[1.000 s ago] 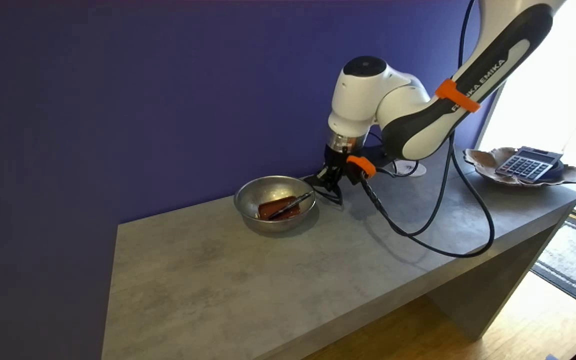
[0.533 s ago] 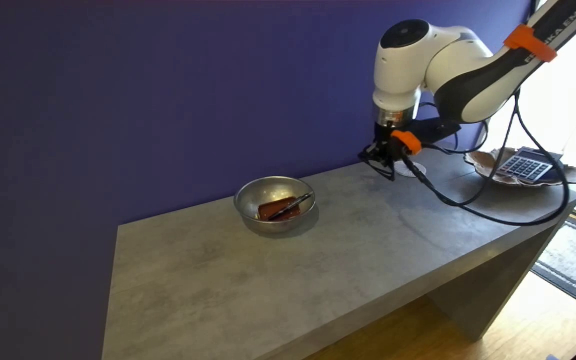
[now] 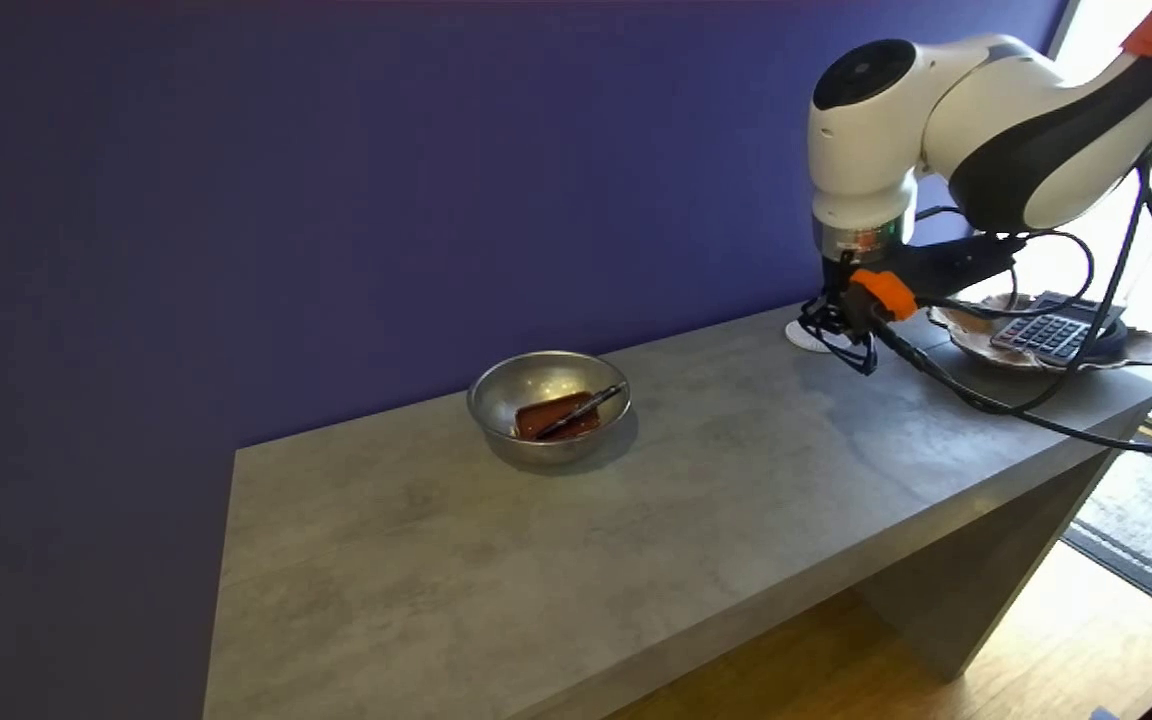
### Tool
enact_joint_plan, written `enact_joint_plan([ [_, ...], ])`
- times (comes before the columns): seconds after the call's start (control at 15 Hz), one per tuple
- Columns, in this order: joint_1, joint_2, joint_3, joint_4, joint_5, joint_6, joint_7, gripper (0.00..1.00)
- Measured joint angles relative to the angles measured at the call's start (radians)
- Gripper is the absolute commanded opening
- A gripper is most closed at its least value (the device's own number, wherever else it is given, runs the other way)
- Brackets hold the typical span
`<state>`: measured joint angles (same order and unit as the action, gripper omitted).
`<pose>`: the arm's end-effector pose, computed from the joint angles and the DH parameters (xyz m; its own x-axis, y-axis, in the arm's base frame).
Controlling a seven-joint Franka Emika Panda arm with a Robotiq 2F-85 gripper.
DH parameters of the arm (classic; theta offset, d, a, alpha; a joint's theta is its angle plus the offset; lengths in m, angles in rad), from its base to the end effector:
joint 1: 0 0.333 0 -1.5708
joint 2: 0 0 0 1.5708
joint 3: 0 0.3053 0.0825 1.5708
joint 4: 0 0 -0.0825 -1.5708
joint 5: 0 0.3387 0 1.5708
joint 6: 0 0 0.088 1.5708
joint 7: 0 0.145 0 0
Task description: Pick up the sun glasses and put them in the brown bowl
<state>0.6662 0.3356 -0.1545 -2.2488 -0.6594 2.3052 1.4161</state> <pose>0.4360 0.2073 0.1955 0.9070 -0.2908 0.3046 -0.4018 -0.8142 0.4190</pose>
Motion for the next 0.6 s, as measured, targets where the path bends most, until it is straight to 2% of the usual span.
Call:
enact_joint_plan([
  [0.27,-0.154,-0.008,0.069,-0.021,0.000,0.018,-0.058,0.04],
  [0.47,-0.320,-0.065,0.068,-0.117,-0.025,0.115,-0.152,0.04],
  [0.6,-0.410,-0.135,0.056,-0.204,-0.092,0.183,-0.188,0.04],
])
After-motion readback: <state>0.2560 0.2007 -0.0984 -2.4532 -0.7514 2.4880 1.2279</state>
